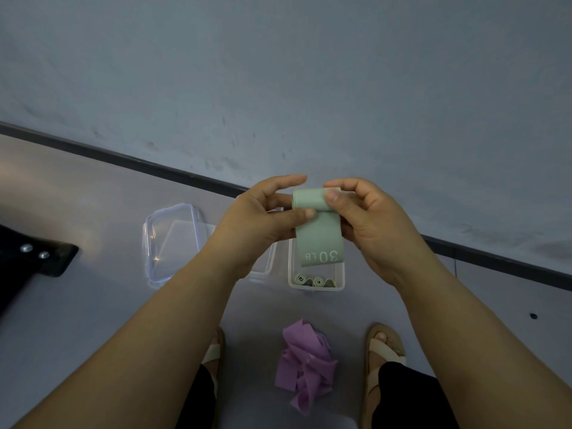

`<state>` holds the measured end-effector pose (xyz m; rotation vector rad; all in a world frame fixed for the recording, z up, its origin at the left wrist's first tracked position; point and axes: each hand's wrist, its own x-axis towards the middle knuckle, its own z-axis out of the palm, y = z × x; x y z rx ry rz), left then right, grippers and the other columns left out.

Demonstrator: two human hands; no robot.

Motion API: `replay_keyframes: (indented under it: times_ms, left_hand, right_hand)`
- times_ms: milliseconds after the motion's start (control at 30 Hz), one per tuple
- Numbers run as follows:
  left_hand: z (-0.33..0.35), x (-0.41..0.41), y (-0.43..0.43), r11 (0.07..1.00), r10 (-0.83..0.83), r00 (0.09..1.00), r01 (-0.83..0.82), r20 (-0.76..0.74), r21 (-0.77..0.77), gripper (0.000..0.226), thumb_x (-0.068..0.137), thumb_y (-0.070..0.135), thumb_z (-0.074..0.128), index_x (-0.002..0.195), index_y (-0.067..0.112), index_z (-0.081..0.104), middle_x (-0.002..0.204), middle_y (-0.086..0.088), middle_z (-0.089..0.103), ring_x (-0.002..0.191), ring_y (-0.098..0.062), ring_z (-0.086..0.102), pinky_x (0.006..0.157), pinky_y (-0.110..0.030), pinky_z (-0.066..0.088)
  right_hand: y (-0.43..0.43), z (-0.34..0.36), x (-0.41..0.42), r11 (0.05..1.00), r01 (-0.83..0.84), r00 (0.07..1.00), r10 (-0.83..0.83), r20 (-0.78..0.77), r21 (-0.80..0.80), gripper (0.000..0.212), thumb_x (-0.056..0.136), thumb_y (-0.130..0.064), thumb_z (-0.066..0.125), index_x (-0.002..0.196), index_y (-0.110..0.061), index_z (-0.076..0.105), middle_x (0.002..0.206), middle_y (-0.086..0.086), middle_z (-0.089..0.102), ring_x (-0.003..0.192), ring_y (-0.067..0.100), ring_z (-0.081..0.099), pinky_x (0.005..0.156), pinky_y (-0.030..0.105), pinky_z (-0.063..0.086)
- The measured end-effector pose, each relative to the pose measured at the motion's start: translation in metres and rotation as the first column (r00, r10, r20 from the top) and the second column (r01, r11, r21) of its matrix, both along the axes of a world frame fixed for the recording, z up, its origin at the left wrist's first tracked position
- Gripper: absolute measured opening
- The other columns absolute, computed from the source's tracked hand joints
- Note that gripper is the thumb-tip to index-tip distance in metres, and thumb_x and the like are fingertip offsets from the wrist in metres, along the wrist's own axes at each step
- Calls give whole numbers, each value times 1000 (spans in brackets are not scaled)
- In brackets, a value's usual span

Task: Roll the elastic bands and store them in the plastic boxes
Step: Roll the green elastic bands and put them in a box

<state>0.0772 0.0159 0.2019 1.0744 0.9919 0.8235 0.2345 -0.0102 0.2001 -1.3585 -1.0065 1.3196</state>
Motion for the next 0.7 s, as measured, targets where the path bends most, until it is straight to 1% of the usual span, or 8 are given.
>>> replay_keyframes:
  times_ms: [67,167,267,367,467,533,600,700]
  left_hand:
    - [1,0,0,999,0,1000,0,-8,-52,26,82,11,65,107,17,63,94,-8,70,84,-18,70,71,-28,58]
    - [0,-1,1,998,-4,999,1,-51,-60,20,85,17,63,104,11,65,92,-6,72,85,-20,70,71,-27,58]
    - [-1,-2,2,998,16,999,-18,-36,-52,18,84,13,64,102,10,65,88,-5,72,81,-17,71,70,-26,58]
    - [0,-2,3,999,32,999,-33,-9,-42,19,82,9,65,100,9,65,88,-6,72,79,-16,71,72,-27,58]
    - [-1,-3,3,999,44,999,-45,-3,-28,21,80,4,66,99,11,65,87,-6,71,78,-16,70,71,-27,58]
    - [0,-3,3,999,45,999,-45,0,-11,23,78,1,67,98,13,65,88,-7,70,78,-16,70,71,-26,58]
    - [0,-3,2,999,41,999,-41,2,5,25,77,-1,67,97,13,65,90,-8,69,79,-16,69,71,-26,57]
    - [0,-2,1,999,32,999,-32,3,21,26,76,-2,68,96,14,65,91,-8,68,79,-15,68,71,-25,57]
  right_hand:
    - [0,-1,1,1000,-6,1000,6,9,18,10,89,-17,58,93,-25,61,90,7,62,81,17,66,77,34,57]
    - [0,-2,1,999,-22,999,20,47,44,14,89,-14,58,94,-28,60,85,3,62,81,14,66,78,31,57]
    - [0,-3,0,998,-34,998,31,56,52,16,89,-13,58,94,-28,60,84,-2,63,81,14,67,79,32,57]
    - [1,-4,-1,999,-36,999,35,36,28,15,90,-15,58,96,-29,59,88,0,64,86,17,67,80,34,56]
    - [1,-5,-1,999,-35,999,36,26,-28,12,90,-27,56,102,-28,58,97,3,64,89,17,67,81,36,55]
    - [1,-5,-1,996,-38,999,41,32,-80,18,90,-37,53,101,-23,60,101,4,65,88,18,67,81,37,56]
    - [0,-5,-2,994,-28,999,31,30,-103,23,90,-41,51,95,-20,62,97,5,68,87,21,68,80,38,56]
    - [0,-3,-2,995,-12,1000,15,25,-96,23,89,-39,53,90,-18,63,90,5,68,82,21,68,79,40,56]
